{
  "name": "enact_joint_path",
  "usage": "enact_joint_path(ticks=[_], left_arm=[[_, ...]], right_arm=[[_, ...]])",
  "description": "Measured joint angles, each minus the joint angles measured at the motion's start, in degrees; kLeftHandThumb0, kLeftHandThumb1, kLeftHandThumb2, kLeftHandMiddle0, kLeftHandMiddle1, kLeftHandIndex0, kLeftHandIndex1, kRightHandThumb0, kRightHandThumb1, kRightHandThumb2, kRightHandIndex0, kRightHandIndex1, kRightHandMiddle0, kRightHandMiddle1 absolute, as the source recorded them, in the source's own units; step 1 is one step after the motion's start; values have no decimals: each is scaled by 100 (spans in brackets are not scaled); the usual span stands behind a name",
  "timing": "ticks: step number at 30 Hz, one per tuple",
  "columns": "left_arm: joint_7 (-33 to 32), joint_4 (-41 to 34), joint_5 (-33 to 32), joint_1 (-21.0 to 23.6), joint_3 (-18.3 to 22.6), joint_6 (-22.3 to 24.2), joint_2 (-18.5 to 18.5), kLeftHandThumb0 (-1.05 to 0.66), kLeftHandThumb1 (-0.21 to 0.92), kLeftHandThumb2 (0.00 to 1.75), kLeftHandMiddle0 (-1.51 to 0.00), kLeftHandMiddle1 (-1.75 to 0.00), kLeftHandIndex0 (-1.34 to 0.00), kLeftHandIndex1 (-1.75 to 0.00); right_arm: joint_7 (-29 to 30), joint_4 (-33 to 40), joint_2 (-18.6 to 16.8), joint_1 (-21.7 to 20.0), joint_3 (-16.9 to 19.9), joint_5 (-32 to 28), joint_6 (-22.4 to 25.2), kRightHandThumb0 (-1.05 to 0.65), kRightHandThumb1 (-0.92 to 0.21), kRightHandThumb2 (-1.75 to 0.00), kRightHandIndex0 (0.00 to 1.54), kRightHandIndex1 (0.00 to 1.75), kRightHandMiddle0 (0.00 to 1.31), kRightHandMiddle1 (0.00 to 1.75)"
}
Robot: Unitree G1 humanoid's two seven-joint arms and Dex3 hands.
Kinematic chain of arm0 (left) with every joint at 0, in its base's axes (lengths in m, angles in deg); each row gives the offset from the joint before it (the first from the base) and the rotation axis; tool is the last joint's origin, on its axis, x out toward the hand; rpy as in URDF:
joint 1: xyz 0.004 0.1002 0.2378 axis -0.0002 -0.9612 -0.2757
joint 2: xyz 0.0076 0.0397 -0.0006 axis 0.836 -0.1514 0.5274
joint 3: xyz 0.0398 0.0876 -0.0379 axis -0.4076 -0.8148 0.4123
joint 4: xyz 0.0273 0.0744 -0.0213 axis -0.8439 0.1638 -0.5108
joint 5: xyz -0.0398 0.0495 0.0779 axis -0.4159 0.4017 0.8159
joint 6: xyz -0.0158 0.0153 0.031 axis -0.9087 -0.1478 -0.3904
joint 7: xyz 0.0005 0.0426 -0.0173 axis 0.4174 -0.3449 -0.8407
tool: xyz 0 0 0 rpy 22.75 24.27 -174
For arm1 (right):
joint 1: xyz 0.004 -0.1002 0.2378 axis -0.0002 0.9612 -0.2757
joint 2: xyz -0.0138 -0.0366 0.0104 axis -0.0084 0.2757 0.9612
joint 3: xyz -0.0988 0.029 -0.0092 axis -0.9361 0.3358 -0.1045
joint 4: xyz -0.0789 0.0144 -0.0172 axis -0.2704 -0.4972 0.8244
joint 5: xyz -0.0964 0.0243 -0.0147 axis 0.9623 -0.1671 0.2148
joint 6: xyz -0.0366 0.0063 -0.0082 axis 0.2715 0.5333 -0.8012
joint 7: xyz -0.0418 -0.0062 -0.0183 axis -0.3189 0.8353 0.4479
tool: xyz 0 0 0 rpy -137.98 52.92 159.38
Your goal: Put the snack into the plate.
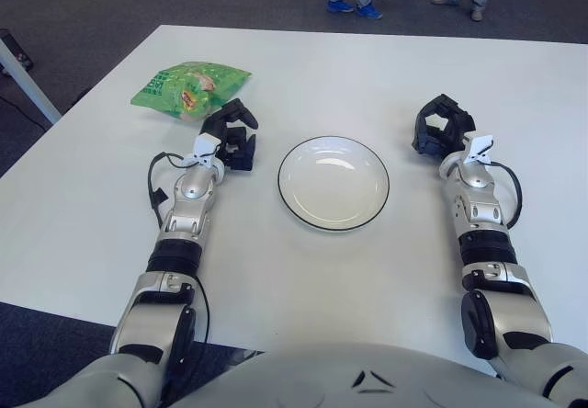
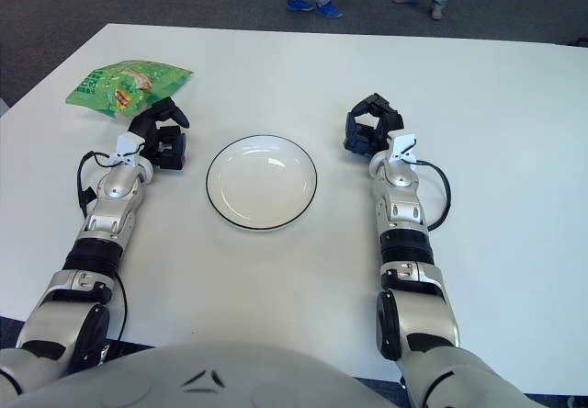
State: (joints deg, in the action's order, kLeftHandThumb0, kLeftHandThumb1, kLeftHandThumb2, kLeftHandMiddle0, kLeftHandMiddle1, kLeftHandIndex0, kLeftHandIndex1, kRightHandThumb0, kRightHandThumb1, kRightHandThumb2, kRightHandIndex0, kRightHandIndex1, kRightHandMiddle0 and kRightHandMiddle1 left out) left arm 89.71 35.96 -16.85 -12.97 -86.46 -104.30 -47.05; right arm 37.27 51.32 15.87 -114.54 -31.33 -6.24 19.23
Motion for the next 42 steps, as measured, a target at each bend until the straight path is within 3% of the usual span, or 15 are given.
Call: enact_joint_path(ticks=[21, 33, 42], left_arm=[[131, 13, -241, -32, 244, -45, 127, -48, 31, 133, -121, -175, -62, -175], [17, -304, -302, -137, 539, -856, 139, -46, 37, 124, -114, -175, -57, -175], [-589, -388, 362, -155, 583, -1412, 208, -44, 43, 117, -105, -175, -52, -175]], right_arm=[[7, 353, -122, 136, -59, -2, 155, -45, -41, -120, 126, 175, 54, 175], [-68, 516, -139, 169, -68, -33, 358, -45, -41, -120, 127, 175, 54, 175], [-222, 558, -142, 161, -66, -166, 489, -45, -41, -120, 128, 175, 54, 175]])
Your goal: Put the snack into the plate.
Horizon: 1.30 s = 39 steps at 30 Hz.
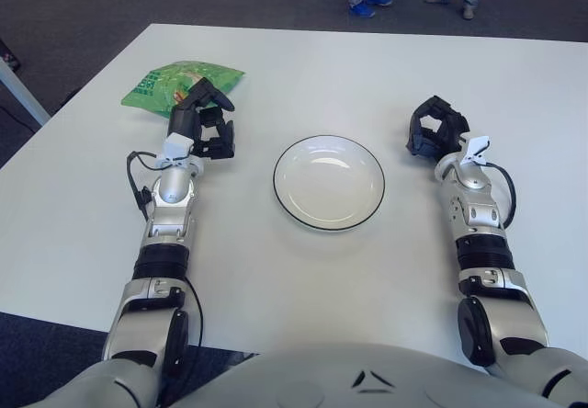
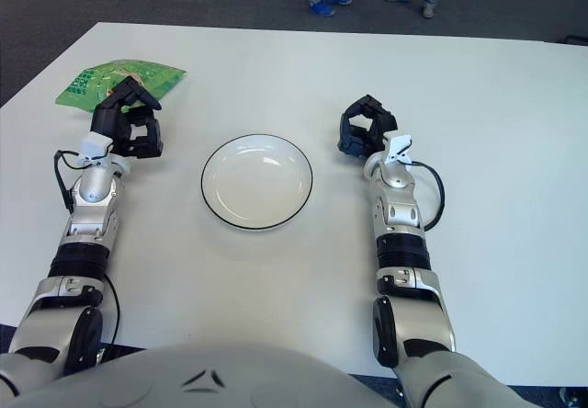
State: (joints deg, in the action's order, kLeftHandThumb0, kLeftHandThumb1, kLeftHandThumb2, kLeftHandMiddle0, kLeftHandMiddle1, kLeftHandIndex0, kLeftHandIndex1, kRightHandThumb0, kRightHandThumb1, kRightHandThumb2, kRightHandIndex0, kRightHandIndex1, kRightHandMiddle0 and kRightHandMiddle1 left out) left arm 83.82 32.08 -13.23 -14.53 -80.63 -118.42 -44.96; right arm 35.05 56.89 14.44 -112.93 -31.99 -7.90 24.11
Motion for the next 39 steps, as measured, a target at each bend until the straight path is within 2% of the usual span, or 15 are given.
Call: enact_joint_path(ticks=[8, 15, 18, 21, 27, 28, 30, 31, 32, 33, 37, 39], left_arm=[[-893, 46, 1157, 180, -9, -335, 417, -41, 55, 102, -91, -175, -43, -175], [-1336, 30, 1937, 464, -204, -312, 698, -39, 65, 89, -76, -173, -36, -175], [-1504, 21, 2241, 541, -300, -251, 799, -13, 53, 101, -67, -159, -31, -175], [-1699, 21, 2498, 589, -374, -201, 890, -6, 53, 99, -62, -152, -29, -175], [-2306, 142, 3178, 769, -594, -39, 1083, -1, 76, 68, -44, -146, -20, -175], [-2425, 188, 3323, 835, -653, 19, 1133, -14, 81, 62, -38, -139, -20, -175], [-2593, 345, 3645, 1023, -807, 187, 1253, -24, 87, 57, -33, -130, -19, -175], [-2624, 448, 3810, 1151, -899, 301, 1331, -41, 89, 59, -30, -125, -12, -160], [-2634, 548, 3937, 1259, -971, 382, 1409, -47, 89, 59, -29, -124, -10, -155], [-2642, 640, 4035, 1379, -1040, 470, 1492, -56, 90, 61, -26, -120, -6, -140], [-2722, 1031, 4350, 1857, -1321, 682, 1810, -75, 92, 68, -20, -109, -1, -109], [-2766, 1274, 4416, 2088, -1465, 698, 1914, -80, 92, 72, -19, -104, -1, -100]], right_arm=[[-117, -3, 30, -30, -2, -58, 122, -45, -41, -120, 128, 175, 54, 175], [-230, -75, 50, -51, 4, -71, 129, -45, -41, -120, 129, 175, 54, 175], [-265, -104, 52, -69, 4, -73, 129, -45, -41, -120, 129, 175, 54, 175], [-303, -131, 53, -87, 4, -75, 128, -45, -41, -120, 129, 175, 54, 175], [-375, -209, 78, -138, 24, -89, 128, -45, -42, -119, 129, 175, 54, 175], [-391, -232, 81, -155, 31, -90, 128, -45, -42, -119, 129, 175, 54, 175], [-421, -272, 91, -175, 45, -91, 122, -45, -42, -119, 129, 175, 54, 175], [-432, -294, 93, -189, 48, -91, 116, -45, -42, -119, 129, 175, 54, 175], [-440, -314, 93, -202, 47, -91, 109, -45, -42, -119, 129, 175, 54, 175], [-459, -334, 91, -216, 45, -90, 96, -45, -42, -119, 129, 175, 54, 175], [-514, -397, 93, -244, 48, -90, 61, -45, -42, -119, 129, 175, 53, 175], [-527, -408, 95, -253, 50, -90, 60, -45, -43, -118, 129, 175, 53, 175]])
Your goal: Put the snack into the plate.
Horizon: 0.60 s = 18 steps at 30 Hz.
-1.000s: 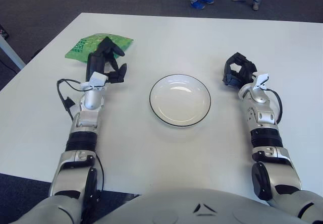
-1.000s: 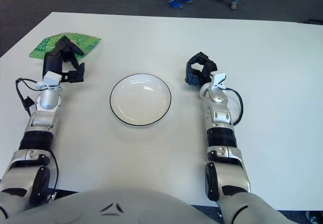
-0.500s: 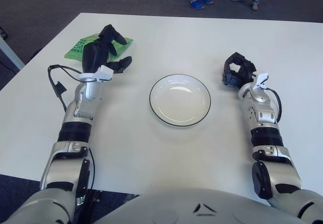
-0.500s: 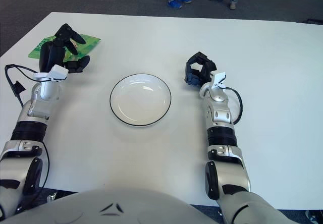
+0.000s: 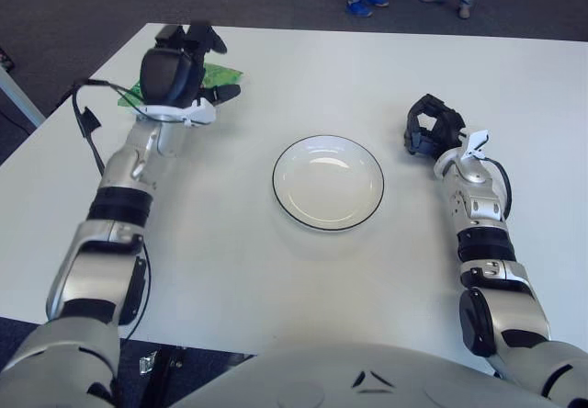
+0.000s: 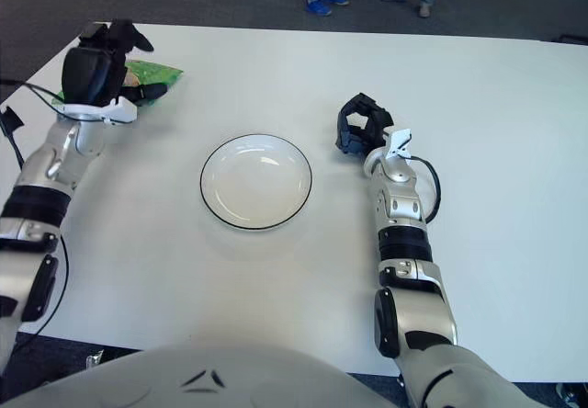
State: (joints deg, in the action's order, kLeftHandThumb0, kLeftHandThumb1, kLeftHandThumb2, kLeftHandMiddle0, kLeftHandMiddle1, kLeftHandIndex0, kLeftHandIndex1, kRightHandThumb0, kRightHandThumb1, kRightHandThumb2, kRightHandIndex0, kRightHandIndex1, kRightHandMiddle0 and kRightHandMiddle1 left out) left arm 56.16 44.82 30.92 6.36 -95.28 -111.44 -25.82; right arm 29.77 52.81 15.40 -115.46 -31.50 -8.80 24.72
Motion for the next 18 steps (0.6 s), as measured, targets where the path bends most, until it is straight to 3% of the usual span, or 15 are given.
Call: enact_joint_path(ticks=[2, 4, 7, 12, 18], left_arm=[[-39, 348, 63, 273, -185, 7, 74, -85, 92, 78, -16, -93, 0, -93], [-99, 705, 164, 521, -367, 46, 117, -90, 92, 87, -14, -68, 0, -82], [-107, 1199, 378, 844, -679, 267, 176, -94, 92, 96, -13, -46, 0, -73], [-44, 1777, 592, 1169, -1120, 632, 218, -97, 92, 112, -8, -30, 0, -64], [305, 2386, 616, 1445, -1462, 1050, 204, -97, 92, 121, -5, -25, 0, -62]], right_arm=[[-8, -12, 4, -7, 1, 0, 0, -45, -43, -118, 129, 175, 53, 175], [-14, -20, 9, -12, 2, 0, 0, -45, -43, -118, 129, 175, 53, 175], [-40, -33, 11, -25, -2, 0, 0, -45, -43, -117, 129, 175, 52, 175], [-104, -45, 14, -30, 1, -12, 0, -45, -43, -117, 128, 175, 52, 175], [-169, -56, 36, -33, 7, -40, 0, -45, -43, -118, 128, 175, 53, 175]])
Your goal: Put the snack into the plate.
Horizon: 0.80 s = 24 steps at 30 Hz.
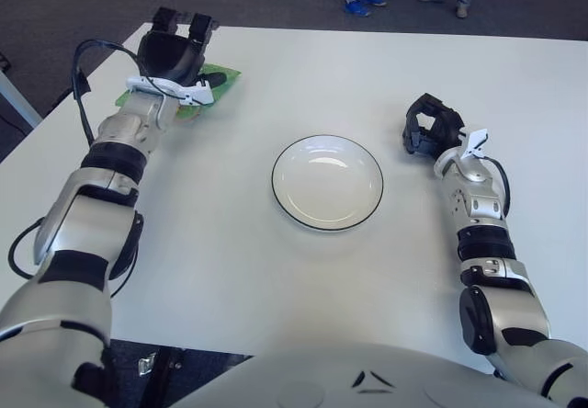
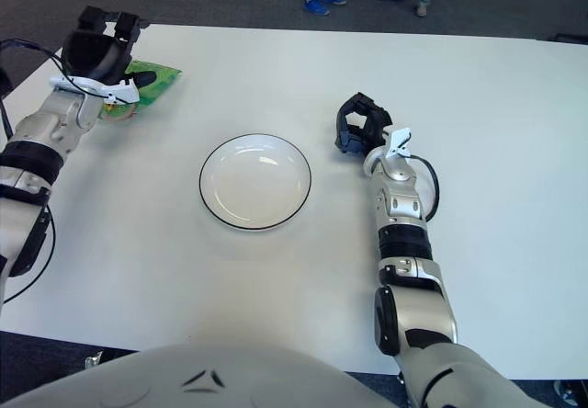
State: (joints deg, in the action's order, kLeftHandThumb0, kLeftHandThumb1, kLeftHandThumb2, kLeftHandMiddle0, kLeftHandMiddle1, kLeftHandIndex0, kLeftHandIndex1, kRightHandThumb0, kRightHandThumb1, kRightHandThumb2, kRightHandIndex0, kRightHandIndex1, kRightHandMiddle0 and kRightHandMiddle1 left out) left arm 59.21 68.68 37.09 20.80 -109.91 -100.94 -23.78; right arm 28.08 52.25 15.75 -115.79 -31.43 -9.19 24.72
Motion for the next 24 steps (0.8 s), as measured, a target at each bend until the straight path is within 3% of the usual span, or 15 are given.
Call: enact_joint_path(ticks=[8, 24], left_arm=[[530, 930, -102, 492, -298, 595, -203, -97, 92, 126, -4, -20, 0, -55], [1442, 1496, -772, 861, -411, 1753, -760, -104, 92, 132, -4, -15, 0, -48]], right_arm=[[-76, -20, 66, 8, 0, -61, 0, -45, -42, -119, 129, 175, 53, 175], [-183, -30, 108, 4, -15, -90, 3, -45, -43, -118, 129, 175, 53, 175]])
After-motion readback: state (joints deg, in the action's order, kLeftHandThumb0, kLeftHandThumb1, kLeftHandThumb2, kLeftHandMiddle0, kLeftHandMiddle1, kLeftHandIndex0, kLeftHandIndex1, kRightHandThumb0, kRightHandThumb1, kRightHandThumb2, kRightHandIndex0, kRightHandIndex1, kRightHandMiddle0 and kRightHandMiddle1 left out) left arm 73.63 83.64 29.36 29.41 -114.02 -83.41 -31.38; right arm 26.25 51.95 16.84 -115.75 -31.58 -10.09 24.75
